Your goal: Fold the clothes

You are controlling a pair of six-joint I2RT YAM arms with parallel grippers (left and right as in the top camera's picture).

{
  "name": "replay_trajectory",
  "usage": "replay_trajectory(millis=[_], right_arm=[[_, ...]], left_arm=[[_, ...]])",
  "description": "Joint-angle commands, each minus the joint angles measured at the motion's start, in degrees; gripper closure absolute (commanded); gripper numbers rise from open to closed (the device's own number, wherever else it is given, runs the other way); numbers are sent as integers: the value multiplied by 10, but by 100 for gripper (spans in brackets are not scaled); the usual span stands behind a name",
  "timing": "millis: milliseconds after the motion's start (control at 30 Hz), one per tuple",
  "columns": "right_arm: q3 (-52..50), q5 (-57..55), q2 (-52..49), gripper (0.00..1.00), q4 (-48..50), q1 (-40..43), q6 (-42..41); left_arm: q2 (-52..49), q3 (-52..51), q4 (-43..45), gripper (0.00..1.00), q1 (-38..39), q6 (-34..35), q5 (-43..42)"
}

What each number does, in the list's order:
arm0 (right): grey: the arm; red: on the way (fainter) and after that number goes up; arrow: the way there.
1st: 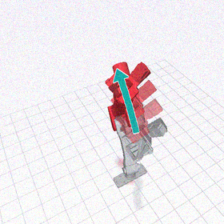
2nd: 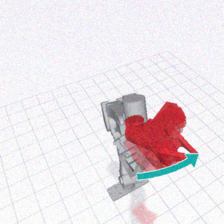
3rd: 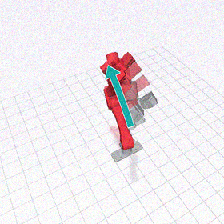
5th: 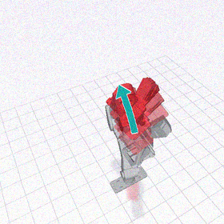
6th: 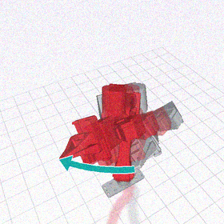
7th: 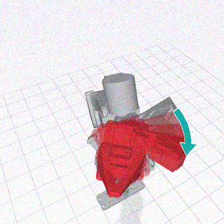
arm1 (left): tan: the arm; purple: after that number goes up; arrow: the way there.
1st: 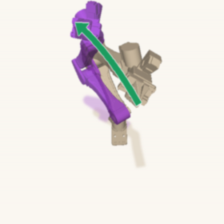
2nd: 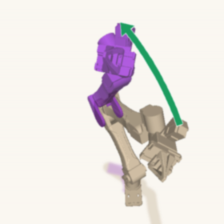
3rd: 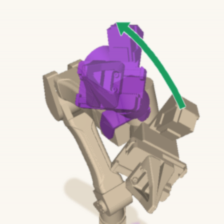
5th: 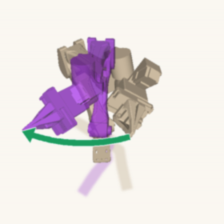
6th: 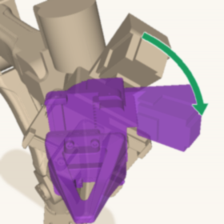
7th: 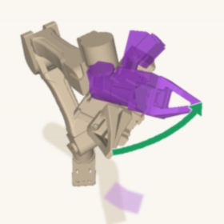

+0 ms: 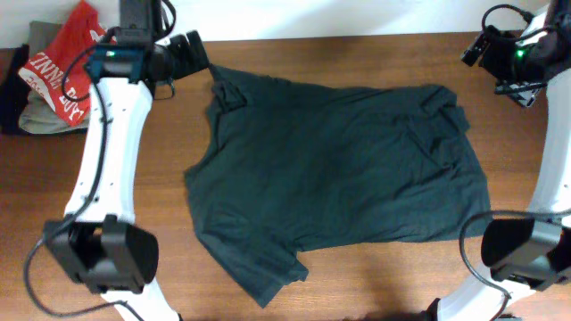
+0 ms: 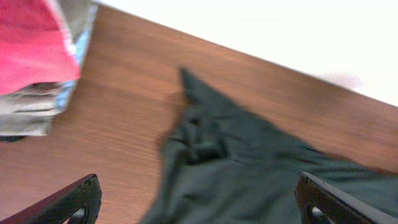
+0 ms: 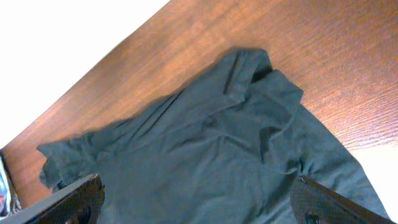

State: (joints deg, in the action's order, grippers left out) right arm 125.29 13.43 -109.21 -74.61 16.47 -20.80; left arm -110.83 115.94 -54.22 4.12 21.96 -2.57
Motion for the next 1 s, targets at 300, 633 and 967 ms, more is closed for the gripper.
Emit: replay_trajectory(millis=[300, 633, 967], right_arm=[[-21, -6, -63, 1, 0, -26, 41], [-21, -42, -99, 1, 3, -26, 45], [-21, -43, -114, 1, 14, -26, 45]], left_arm=[[-193, 4, 83, 5, 101, 90, -91], [-268, 4, 158, 11, 98, 137, -70], [-291, 4, 165, 62, 95, 143, -71]])
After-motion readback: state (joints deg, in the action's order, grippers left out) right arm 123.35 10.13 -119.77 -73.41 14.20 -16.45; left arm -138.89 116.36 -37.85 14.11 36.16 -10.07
